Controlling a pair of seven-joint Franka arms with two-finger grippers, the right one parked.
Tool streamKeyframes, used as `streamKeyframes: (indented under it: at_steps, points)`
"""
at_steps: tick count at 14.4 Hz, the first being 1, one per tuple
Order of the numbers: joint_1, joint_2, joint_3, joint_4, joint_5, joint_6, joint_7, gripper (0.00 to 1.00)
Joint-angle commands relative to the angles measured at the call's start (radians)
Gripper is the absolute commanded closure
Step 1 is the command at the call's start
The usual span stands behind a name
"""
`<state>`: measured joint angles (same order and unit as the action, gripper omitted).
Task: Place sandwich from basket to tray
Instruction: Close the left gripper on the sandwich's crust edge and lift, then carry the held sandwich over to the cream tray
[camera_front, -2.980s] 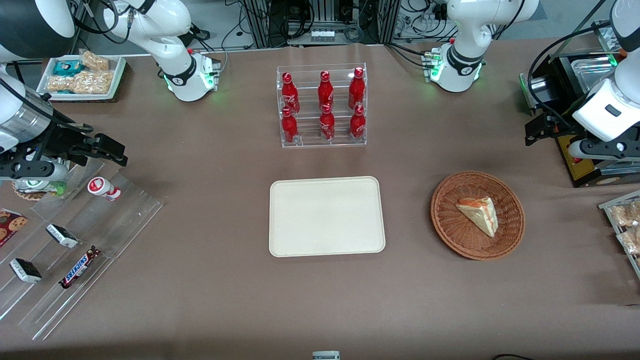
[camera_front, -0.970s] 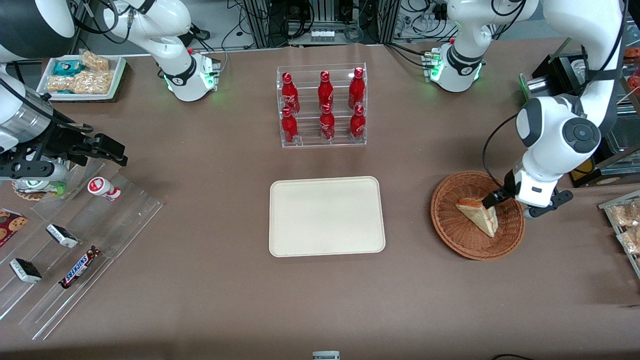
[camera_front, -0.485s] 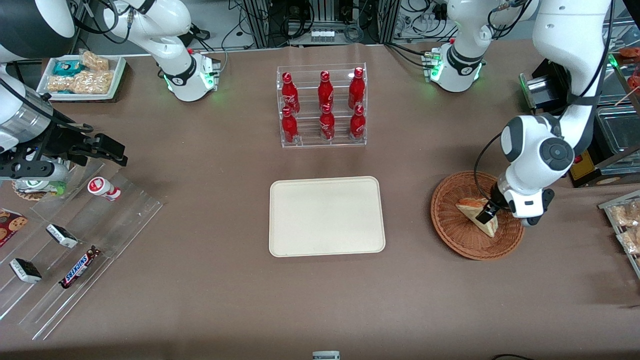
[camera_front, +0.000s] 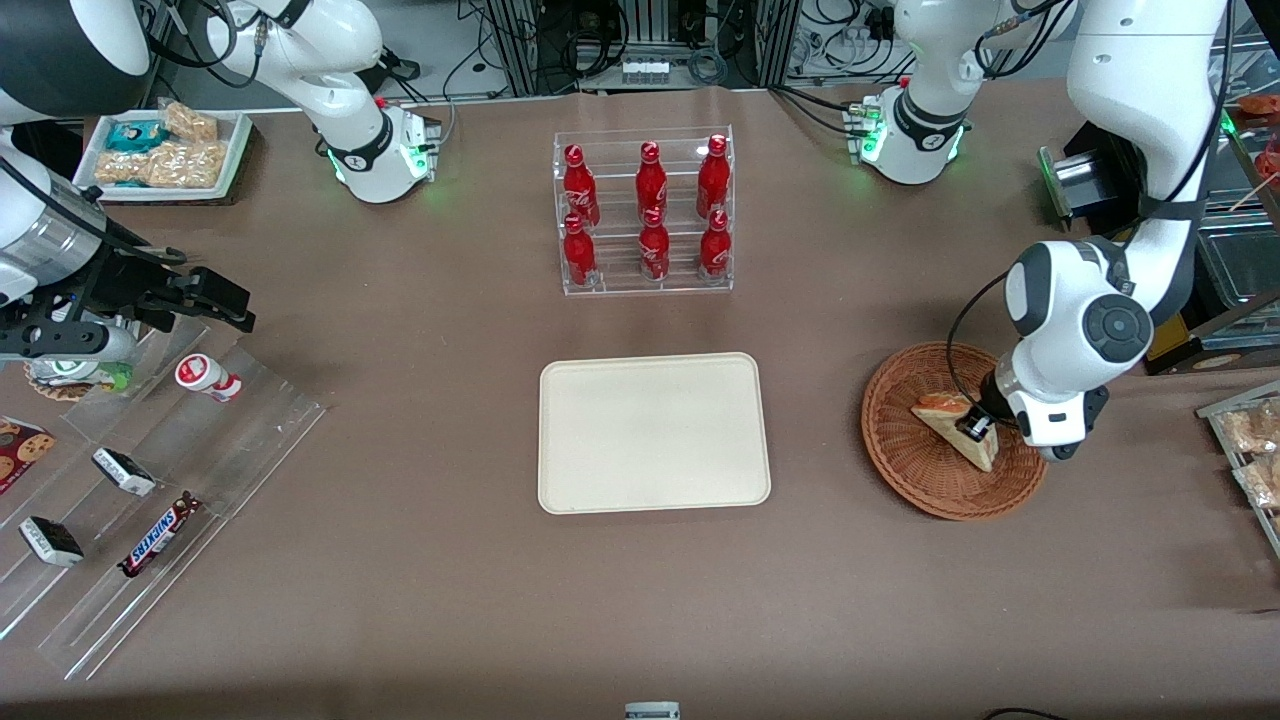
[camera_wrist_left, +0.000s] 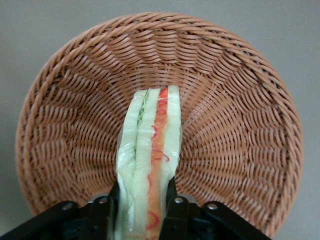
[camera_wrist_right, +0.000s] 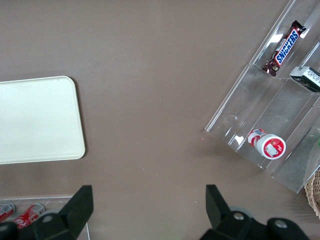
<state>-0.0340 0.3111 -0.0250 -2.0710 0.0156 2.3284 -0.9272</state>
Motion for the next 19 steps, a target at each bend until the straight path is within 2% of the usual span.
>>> streamKeyframes:
  at_steps: [1, 5, 7, 8, 11, 12, 15, 19]
  points:
    - [-0.044, -0.003, -0.016, 0.093, 0.007, -0.095, -0.012, 0.98]
    - [-0.179, -0.001, -0.016, 0.132, 0.009, -0.098, 0.014, 0.96]
    - [-0.286, 0.026, -0.018, 0.184, 0.014, -0.087, 0.03, 0.93]
    - [-0.332, 0.075, -0.018, 0.243, 0.02, -0.087, 0.045, 0.92]
    - [-0.461, 0.222, -0.018, 0.414, 0.118, -0.087, 0.048, 0.92]
    - [-0.503, 0.259, -0.018, 0.455, 0.127, -0.087, 0.042, 0.92]
    - [-0.595, 0.336, -0.019, 0.543, 0.119, -0.069, 0.024, 0.92]
    - [-0.664, 0.391, -0.019, 0.546, 0.118, 0.031, 0.004, 0.92]
